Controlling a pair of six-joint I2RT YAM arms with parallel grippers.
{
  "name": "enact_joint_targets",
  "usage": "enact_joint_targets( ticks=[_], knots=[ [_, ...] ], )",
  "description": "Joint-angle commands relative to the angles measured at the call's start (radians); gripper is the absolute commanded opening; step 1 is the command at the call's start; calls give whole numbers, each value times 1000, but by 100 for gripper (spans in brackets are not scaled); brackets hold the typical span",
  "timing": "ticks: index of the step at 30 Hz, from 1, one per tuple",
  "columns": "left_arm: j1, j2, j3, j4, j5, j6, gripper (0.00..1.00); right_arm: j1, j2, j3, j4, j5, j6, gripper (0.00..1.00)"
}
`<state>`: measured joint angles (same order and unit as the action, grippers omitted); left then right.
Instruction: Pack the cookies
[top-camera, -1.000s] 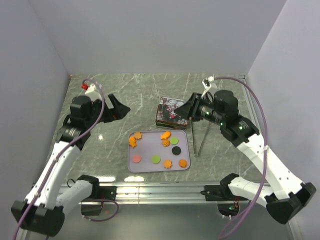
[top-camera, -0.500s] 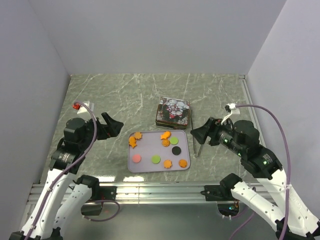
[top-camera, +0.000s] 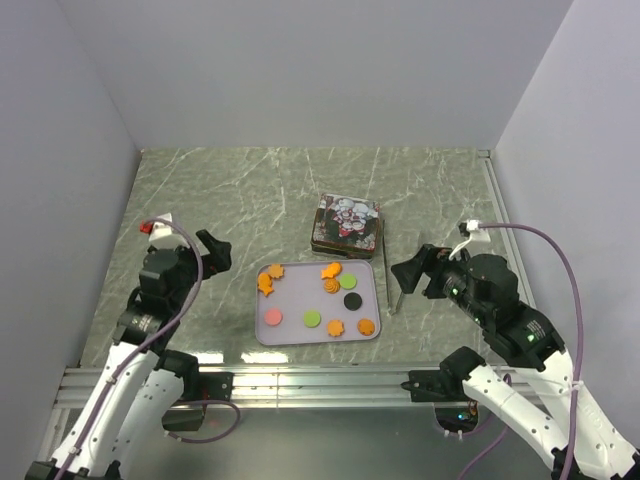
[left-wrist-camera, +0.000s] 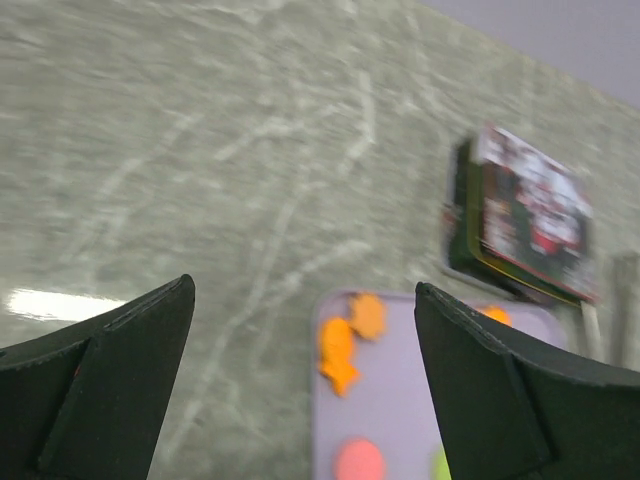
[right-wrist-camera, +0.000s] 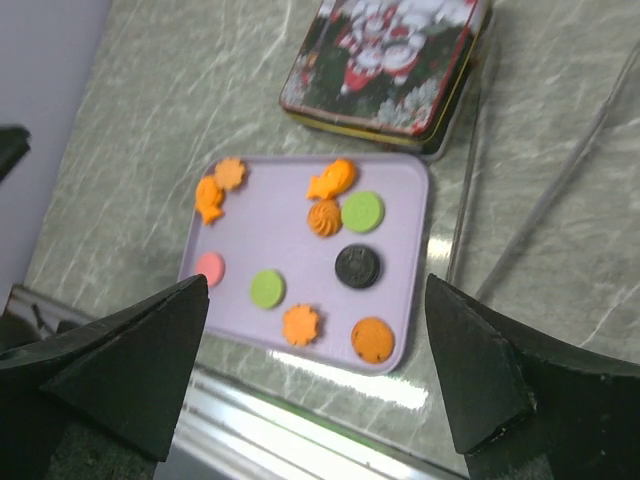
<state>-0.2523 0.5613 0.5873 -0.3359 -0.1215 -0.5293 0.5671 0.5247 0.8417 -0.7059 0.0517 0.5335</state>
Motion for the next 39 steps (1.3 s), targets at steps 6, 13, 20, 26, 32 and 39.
enact_joint_targets(
  ticks=[6,13,20,26,32,39],
  knots=[
    [-2,-165,-364,570,-267,285,99,8,23,-53,184,226,-108,98],
    [8,-5,-509,878,-297,302,99,7,129,-47,232,254,-202,100],
    [82,357,-520,1217,-274,325,99,5,222,-110,310,250,-231,100],
    [127,595,-416,1309,-212,357,99,-7,372,-154,420,300,-276,100],
    [160,784,-259,1268,-60,397,99,-99,547,-145,528,304,-256,100],
    [222,887,-348,1544,-12,382,99,-182,652,-170,664,373,-257,100]
  ],
)
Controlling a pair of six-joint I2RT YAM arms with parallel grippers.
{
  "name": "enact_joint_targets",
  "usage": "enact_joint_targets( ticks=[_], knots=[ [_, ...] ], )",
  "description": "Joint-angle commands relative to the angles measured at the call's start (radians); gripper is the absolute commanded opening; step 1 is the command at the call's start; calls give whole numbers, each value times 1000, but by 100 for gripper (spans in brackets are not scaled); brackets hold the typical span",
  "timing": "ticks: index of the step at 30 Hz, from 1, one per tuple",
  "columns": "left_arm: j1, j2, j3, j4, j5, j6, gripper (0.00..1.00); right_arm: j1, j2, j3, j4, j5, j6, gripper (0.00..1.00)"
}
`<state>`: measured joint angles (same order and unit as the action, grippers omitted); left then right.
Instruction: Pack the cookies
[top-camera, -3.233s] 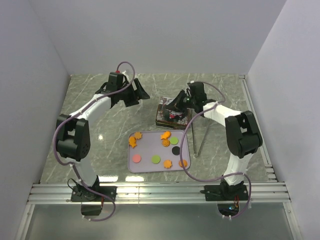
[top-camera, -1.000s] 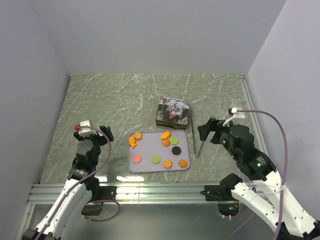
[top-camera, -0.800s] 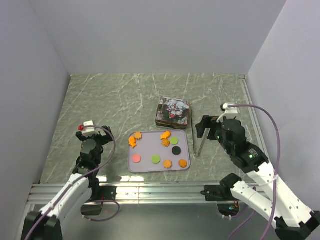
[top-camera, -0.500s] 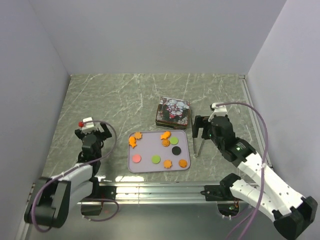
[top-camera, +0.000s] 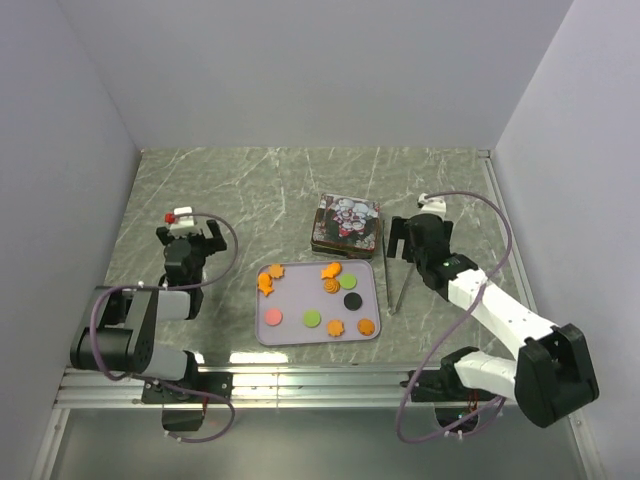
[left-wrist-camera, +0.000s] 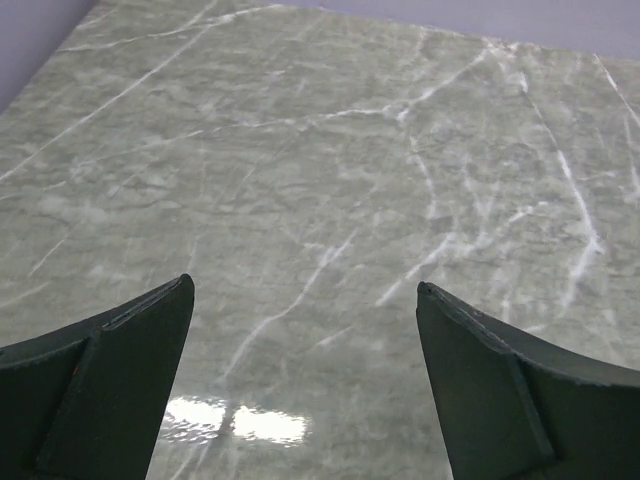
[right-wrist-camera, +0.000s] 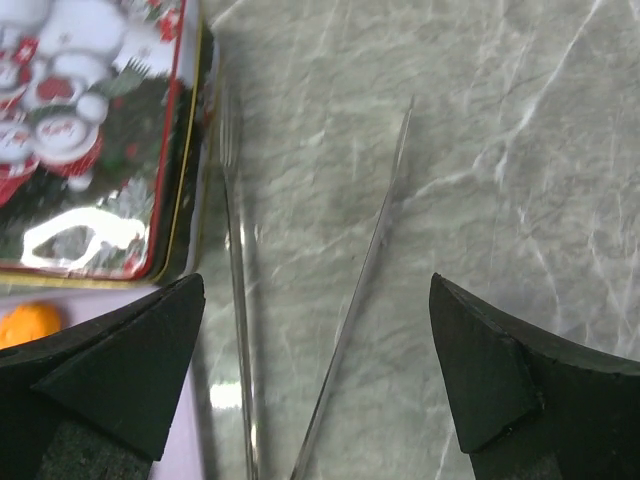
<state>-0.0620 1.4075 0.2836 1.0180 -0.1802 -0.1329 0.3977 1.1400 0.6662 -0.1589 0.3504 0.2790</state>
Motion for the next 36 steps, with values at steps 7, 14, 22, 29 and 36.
enact_joint_targets(
  ticks=[7,14,22,29,36],
  knots=[
    [54,47,-32,174,59,-27,99,-115,127,-23,284,108,-90,100],
    [54,51,-35,191,54,-27,99,-261,190,-116,551,15,-92,100],
    [54,51,-34,188,56,-27,100,-304,276,-91,718,-22,-147,100],
    [54,51,-34,188,56,-27,99,-326,181,-253,933,-169,-198,100],
    [54,51,-32,186,56,-28,99,-349,155,-411,1280,-258,-205,100]
  ],
)
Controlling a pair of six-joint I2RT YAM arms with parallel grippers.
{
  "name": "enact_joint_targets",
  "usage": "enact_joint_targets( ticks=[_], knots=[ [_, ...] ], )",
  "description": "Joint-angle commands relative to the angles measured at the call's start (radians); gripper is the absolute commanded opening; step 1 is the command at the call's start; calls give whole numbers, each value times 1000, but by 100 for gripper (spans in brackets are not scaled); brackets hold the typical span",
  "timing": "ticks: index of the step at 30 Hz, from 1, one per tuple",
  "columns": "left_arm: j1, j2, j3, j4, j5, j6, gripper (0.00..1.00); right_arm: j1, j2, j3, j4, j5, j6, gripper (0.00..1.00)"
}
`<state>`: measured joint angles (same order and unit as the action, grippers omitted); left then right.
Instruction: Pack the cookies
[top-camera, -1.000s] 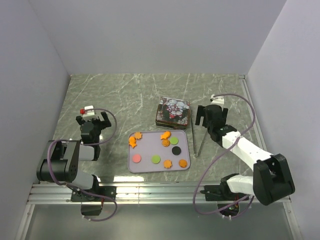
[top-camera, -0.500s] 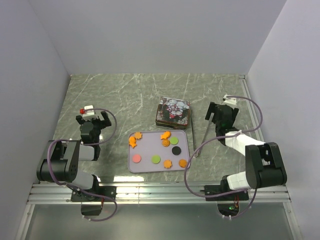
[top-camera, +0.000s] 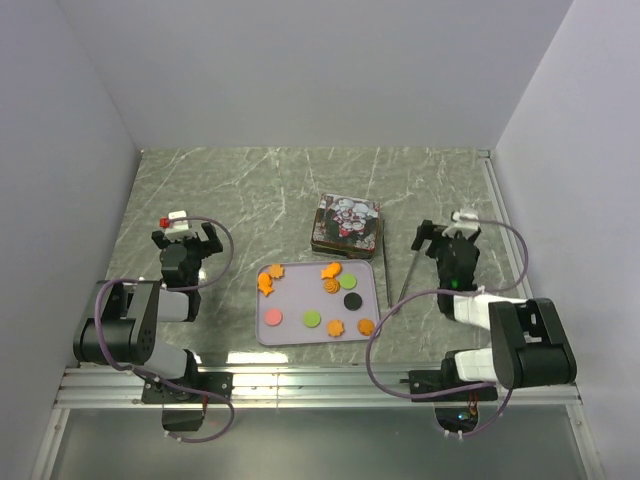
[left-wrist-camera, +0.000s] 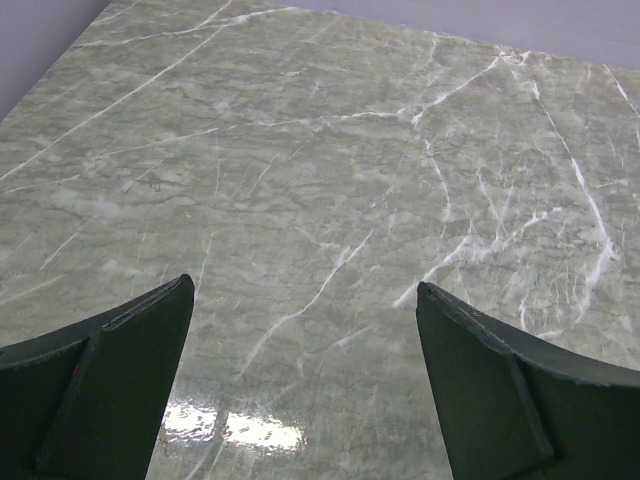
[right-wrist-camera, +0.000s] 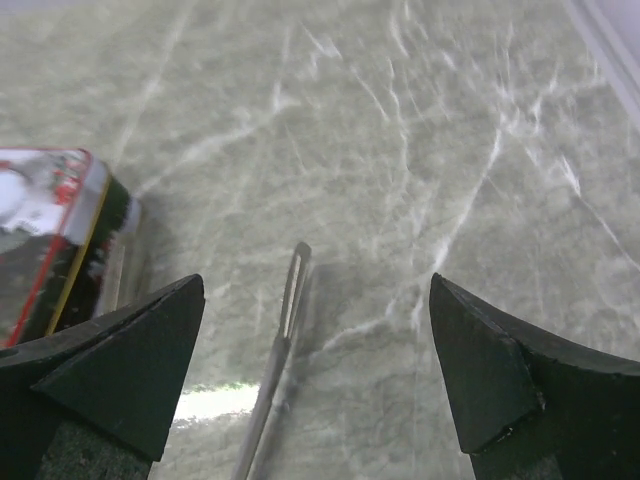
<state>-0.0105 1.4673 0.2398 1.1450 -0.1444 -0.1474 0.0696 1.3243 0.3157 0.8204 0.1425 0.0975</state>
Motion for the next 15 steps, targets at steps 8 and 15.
enact_joint_targets(
  ticks=[8,15],
  knots=[
    [3,-7,12,58,20,-12,100,-7,-36,-130,320,158,45,100],
    [3,-7,12,58,22,-12,100,-2,-36,-129,335,157,38,100]
  ],
)
